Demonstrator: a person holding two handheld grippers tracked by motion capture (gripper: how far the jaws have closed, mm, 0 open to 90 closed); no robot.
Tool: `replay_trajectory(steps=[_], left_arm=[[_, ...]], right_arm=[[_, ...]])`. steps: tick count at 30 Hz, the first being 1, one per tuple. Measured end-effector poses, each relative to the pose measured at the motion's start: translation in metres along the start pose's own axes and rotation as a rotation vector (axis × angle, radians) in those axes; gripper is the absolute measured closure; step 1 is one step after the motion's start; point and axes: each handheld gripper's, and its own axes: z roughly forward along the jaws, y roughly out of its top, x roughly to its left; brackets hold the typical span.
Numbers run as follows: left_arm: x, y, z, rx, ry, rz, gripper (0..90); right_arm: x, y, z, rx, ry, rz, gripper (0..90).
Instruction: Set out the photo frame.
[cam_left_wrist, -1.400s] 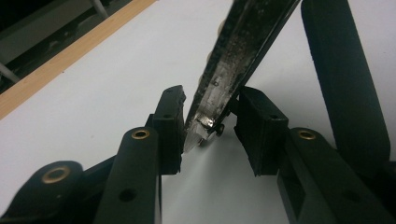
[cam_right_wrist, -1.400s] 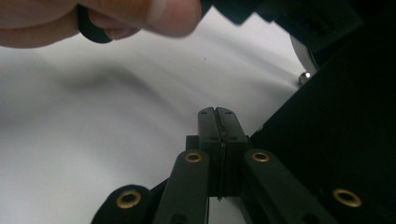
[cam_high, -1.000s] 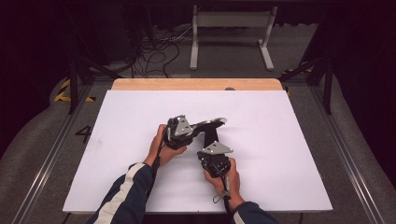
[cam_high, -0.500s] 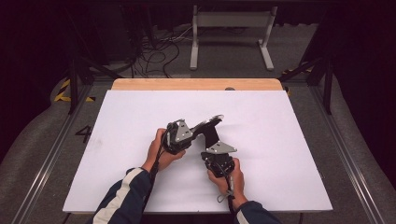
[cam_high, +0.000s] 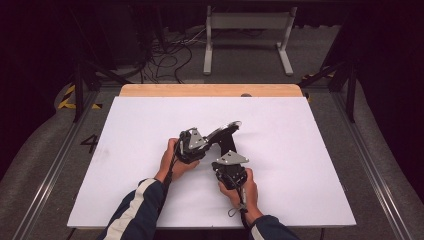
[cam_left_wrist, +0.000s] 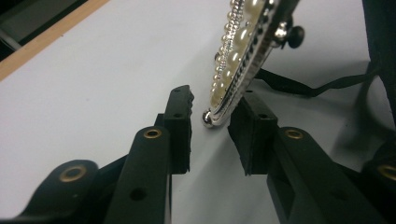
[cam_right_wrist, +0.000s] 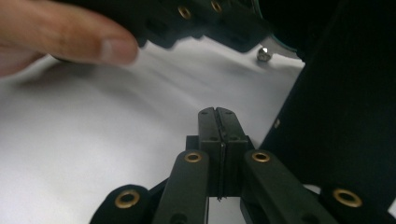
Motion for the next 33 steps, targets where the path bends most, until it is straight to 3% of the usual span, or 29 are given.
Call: replay_trajectory(steps=[4, 13, 16, 18, 23, 33], left_arm=[[-0.003, 0.002, -0.001, -0.023, -0.013, -0.009, 77.9], [-0.004, 0.000, -0.004, -0.019, 0.002, 0.001, 78.9], [-0.008, -0.003, -0.008, -0.014, 0.027, 0.019, 79.6], [-0.011, -0.006, -0.011, -0.020, 0.040, 0.009, 79.6], [-0.016, -0.010, -0.019, -0.007, 0.059, 0.037, 80.4], [-0.024, -0.013, -0.031, 0.004, 0.036, 0.033, 79.9]], right_arm=[[0.002, 0.001, 0.001, -0.009, -0.006, 0.004, 90.0], [-0.002, 0.000, 0.001, -0.015, -0.046, 0.051, 90.0], [-0.004, -0.001, -0.001, -0.007, -0.065, 0.054, 90.0], [-0.005, -0.001, -0.001, -0.005, -0.063, 0.060, 90.0], [-0.005, -0.004, -0.002, 0.000, -0.054, 0.046, 90.0], [-0.010, -0.008, -0.007, 0.004, -0.041, 0.051, 90.0]])
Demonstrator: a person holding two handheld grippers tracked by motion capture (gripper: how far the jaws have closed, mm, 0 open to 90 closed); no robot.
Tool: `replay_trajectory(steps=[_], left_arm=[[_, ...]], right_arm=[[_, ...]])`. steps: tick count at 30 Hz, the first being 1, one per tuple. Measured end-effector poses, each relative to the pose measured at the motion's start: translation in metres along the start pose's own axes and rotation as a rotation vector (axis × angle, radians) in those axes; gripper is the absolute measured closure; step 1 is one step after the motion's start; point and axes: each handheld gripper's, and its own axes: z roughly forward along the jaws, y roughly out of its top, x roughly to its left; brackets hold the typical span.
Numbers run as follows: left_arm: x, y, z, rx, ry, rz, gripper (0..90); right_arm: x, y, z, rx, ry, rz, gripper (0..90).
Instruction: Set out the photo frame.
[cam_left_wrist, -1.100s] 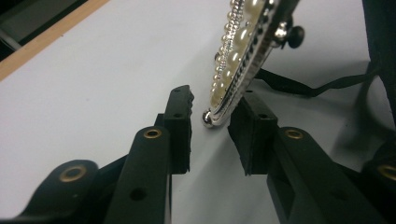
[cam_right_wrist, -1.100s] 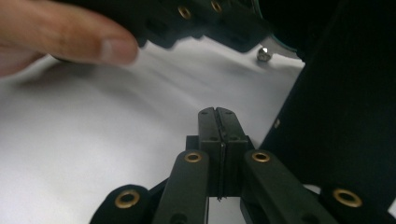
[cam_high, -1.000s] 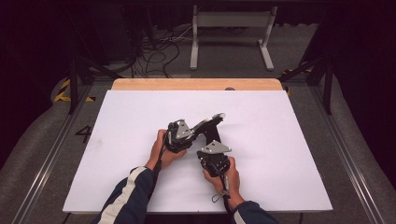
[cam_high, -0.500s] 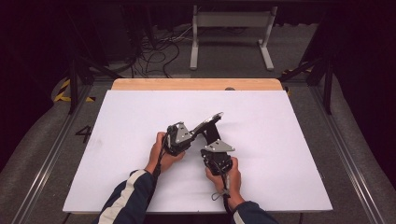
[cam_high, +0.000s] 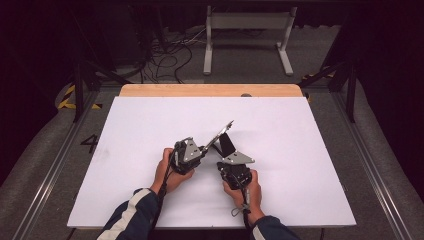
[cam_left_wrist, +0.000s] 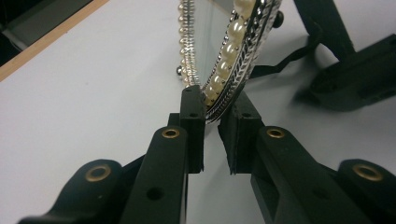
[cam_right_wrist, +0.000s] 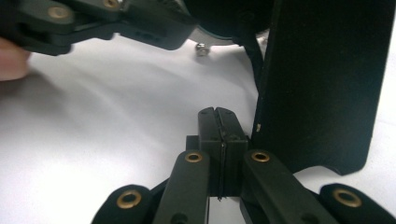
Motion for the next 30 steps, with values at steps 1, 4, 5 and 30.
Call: replay_trajectory(steps=[1, 4, 5, 30], left_arm=[[0.000, 0.000, -0.001, 0.000, -0.002, 0.006, 79.8], [-0.004, -0.001, -0.002, -0.003, 0.000, 0.016, 79.7], [-0.005, -0.001, -0.003, -0.004, 0.001, 0.014, 79.7], [0.003, -0.002, -0.002, -0.075, -0.089, -0.015, 72.6]], right_arm=[[-0.001, -0.001, -0.001, 0.000, 0.003, 0.000, 90.0], [-0.002, -0.002, -0.002, 0.006, 0.010, -0.004, 90.0], [-0.003, -0.003, -0.002, 0.014, 0.014, -0.004, 90.0], [-0.015, 0.000, -0.008, -0.005, 0.108, -0.125, 90.0]])
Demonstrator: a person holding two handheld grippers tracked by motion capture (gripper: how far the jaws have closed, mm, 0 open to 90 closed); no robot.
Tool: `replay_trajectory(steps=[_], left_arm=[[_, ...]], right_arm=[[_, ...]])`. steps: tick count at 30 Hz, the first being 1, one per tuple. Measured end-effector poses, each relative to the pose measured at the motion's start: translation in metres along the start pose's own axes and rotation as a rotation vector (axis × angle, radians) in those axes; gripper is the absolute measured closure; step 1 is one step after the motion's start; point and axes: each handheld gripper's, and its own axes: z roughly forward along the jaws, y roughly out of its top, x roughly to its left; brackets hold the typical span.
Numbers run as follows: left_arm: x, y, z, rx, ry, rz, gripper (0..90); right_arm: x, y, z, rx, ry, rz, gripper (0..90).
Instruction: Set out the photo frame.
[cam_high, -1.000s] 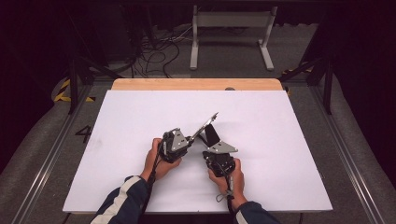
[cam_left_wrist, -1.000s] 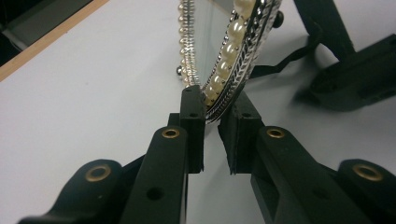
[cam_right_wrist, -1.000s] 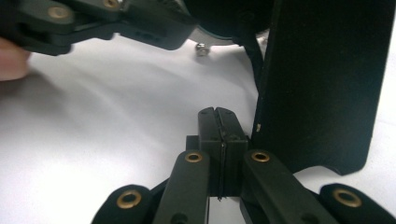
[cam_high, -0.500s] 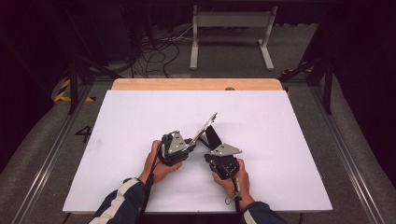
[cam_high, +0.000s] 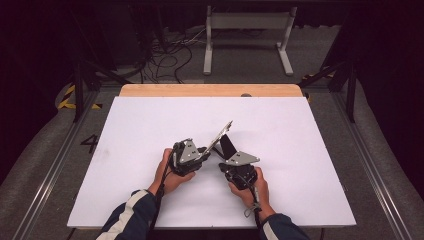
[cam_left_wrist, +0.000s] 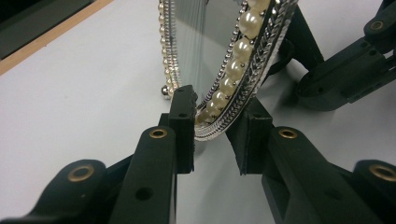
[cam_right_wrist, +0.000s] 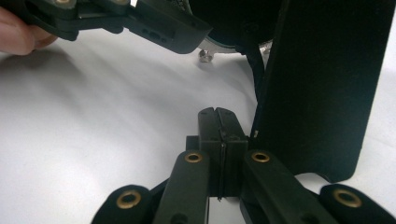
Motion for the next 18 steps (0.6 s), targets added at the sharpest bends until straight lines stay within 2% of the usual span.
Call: replay_trajectory(steps=[4, 9, 11, 18], left_arm=[[0.001, -0.001, -0.001, -0.001, -0.009, 0.014, 72.7], [0.000, 0.000, -0.004, 0.005, -0.026, 0.022, 74.3], [-0.001, 0.000, -0.003, 0.003, -0.023, 0.032, 74.2], [-0.004, 0.001, -0.005, 0.014, -0.017, 0.051, 74.0]], right_arm=[[0.001, -0.001, 0.000, 0.011, -0.008, -0.008, 90.0], [-0.006, -0.001, -0.001, 0.010, 0.018, 0.022, 90.0], [-0.011, -0.002, -0.002, 0.007, 0.038, 0.049, 90.0], [-0.016, -0.003, -0.004, 0.016, 0.040, 0.048, 90.0]])
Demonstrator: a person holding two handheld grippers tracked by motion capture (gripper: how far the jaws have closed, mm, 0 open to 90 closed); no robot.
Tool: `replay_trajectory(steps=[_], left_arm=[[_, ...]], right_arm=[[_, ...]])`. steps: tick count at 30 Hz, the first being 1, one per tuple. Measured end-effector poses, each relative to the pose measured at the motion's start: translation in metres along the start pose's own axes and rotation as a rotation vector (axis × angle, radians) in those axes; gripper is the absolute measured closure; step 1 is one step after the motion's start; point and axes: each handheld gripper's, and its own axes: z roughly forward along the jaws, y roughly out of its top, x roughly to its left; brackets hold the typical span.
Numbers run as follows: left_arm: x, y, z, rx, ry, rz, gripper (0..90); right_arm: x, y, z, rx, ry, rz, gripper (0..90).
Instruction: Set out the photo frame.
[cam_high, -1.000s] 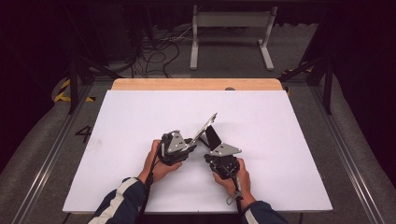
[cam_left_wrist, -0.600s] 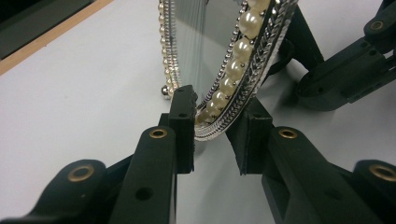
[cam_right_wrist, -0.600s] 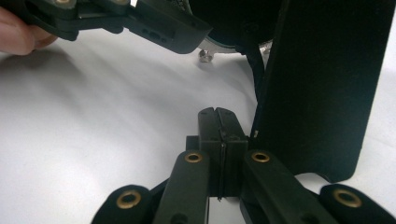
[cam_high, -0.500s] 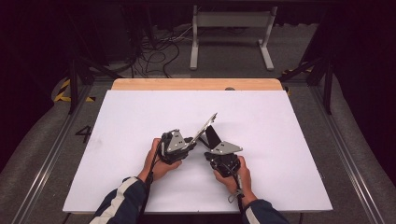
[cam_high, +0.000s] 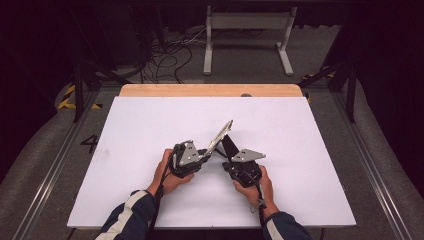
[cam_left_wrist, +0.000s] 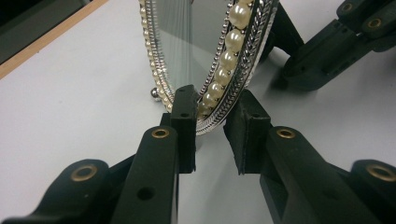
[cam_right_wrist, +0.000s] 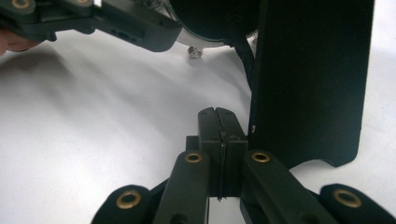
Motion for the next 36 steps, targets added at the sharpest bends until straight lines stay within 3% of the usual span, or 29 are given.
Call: replay_trajectory(steps=[13, 17, 20, 22, 24, 27, 29, 32, 34, 36], left_arm=[[-0.005, 0.001, -0.003, -0.016, -0.027, -0.006, 77.6], [-0.005, 0.000, -0.002, -0.021, -0.030, -0.016, 76.3], [-0.004, -0.001, 0.000, -0.021, -0.037, -0.018, 72.2], [-0.005, 0.000, 0.002, -0.027, -0.036, -0.030, 62.1], [-0.005, 0.001, 0.006, -0.040, -0.027, -0.048, 60.0], [-0.004, 0.005, 0.012, -0.037, -0.005, -0.057, 51.7], [-0.004, 0.005, 0.015, -0.046, -0.007, -0.051, 53.1], [-0.004, 0.005, 0.012, -0.060, -0.011, -0.029, 67.2], [-0.006, 0.005, 0.011, -0.054, 0.005, 0.011, 68.9], [-0.008, 0.006, 0.011, -0.049, 0.019, 0.025, 70.2]], right_arm=[[-0.013, -0.002, -0.005, 0.002, -0.042, 0.023, 90.0], [-0.015, -0.003, -0.005, -0.004, -0.026, 0.035, 90.0], [-0.014, -0.003, -0.005, 0.000, -0.034, 0.030, 90.0], [-0.014, -0.004, -0.005, 0.001, -0.032, 0.031, 90.0], [-0.014, -0.005, -0.007, -0.002, -0.032, 0.034, 90.0], [-0.007, -0.002, -0.012, -0.033, -0.038, -0.008, 90.0], [-0.004, -0.001, -0.013, -0.036, -0.047, -0.025, 90.0], [-0.004, -0.003, -0.011, -0.035, -0.044, -0.016, 90.0], [-0.003, -0.004, -0.011, -0.044, -0.040, -0.006, 90.0], [-0.003, -0.004, -0.011, -0.053, -0.043, -0.009, 90.0]])
